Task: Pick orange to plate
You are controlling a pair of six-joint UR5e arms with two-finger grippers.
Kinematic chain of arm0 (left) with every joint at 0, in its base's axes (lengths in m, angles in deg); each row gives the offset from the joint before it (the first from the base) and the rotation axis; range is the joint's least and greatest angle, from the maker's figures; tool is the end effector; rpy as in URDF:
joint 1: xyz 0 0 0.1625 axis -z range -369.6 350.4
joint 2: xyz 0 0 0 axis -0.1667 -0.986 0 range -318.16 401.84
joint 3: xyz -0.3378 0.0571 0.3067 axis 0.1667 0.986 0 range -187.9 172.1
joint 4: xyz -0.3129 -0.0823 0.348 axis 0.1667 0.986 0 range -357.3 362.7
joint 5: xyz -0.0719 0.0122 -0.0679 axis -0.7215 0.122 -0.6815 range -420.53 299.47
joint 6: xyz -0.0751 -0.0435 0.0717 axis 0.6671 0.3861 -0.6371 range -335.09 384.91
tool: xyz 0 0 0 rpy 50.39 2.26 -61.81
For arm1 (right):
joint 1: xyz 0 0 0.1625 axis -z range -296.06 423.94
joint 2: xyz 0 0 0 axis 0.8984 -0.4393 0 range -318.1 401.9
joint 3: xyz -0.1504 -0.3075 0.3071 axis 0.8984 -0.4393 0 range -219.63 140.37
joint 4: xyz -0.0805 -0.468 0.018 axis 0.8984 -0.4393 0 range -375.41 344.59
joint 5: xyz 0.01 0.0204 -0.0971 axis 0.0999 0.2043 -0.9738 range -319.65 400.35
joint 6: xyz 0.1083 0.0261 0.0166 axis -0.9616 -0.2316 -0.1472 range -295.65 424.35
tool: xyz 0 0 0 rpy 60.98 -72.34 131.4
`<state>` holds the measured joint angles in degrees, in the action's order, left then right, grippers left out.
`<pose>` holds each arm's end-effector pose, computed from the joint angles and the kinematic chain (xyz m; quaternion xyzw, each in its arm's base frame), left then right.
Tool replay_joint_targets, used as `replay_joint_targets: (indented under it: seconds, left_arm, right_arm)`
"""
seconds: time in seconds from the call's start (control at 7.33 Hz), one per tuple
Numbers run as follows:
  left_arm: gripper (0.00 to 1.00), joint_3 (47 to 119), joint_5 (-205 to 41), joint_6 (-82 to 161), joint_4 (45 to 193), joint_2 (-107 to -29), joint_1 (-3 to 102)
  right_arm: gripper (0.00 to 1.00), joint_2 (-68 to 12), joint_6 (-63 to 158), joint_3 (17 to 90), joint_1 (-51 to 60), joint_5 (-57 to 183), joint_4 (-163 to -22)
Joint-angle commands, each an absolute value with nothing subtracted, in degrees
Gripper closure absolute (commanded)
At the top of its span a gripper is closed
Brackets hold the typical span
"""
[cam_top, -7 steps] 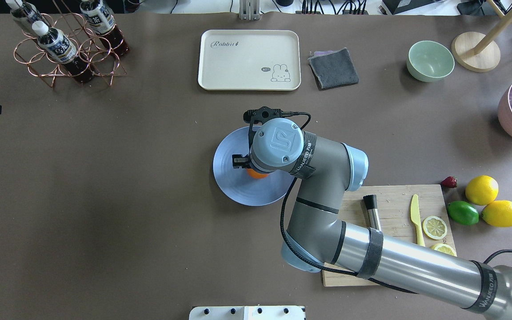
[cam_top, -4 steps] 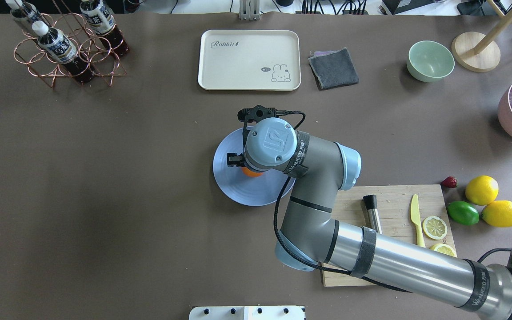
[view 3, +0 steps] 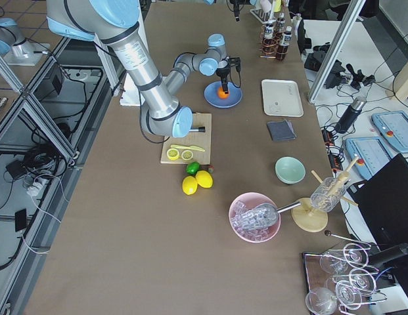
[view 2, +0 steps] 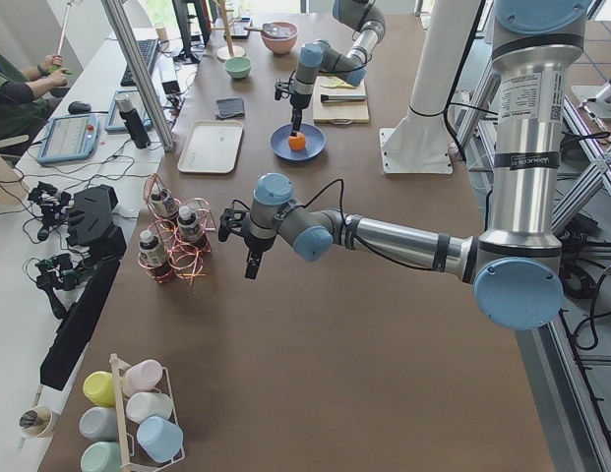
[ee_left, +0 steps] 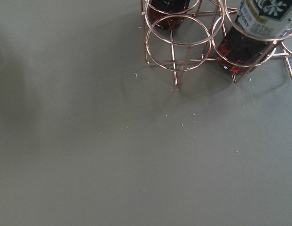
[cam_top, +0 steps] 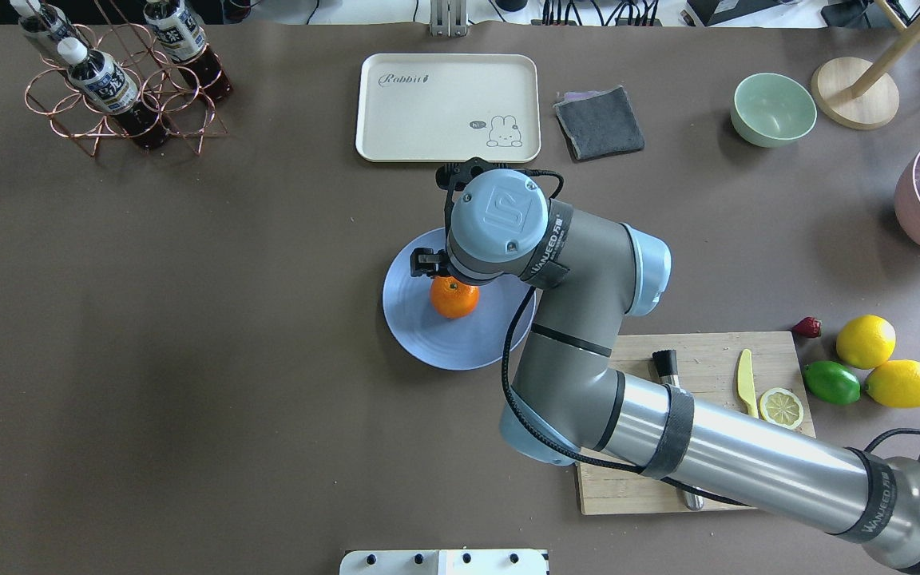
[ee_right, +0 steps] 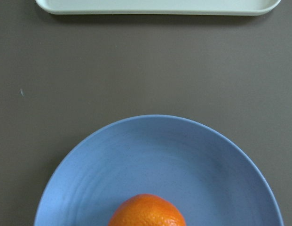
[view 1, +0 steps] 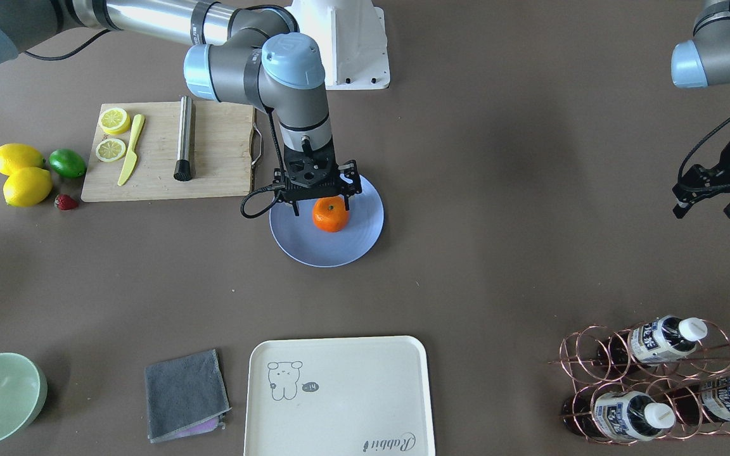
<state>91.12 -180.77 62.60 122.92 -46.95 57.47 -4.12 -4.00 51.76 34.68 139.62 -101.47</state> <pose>0.1557 -0.5645 0.5755 0.1471 0.3716 -0.0330 0.9161 -0.6321 -0.4861 0.1656 0.1124 -0.4071 0.0265 0.9061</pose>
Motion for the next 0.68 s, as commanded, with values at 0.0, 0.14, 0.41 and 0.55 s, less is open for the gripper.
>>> replay_joint_targets:
  seconds: [0.0,0.14,0.41,0.55]
  left_arm:
    - [0.02,91.5,-180.8,54.1,122.4,-43.4,61.2]
    - [0.02,91.4,-180.9,49.0,122.3,-41.4,63.7]
    - [0.02,91.2,-185.9,38.0,118.0,-39.4,69.9]
    - [0.02,91.0,-187.3,33.0,115.7,-39.0,73.2]
  right_arm:
    - [0.00,-6.6,-1.9,64.5,28.3,146.8,-117.3]
    - [0.00,-10.7,6.2,69.7,22.8,149.8,-122.6]
    - [0.00,-21.5,24.8,72.3,10.9,156.6,-123.0]
    - [0.00,-27.0,35.4,72.1,3.7,161.6,-122.9]
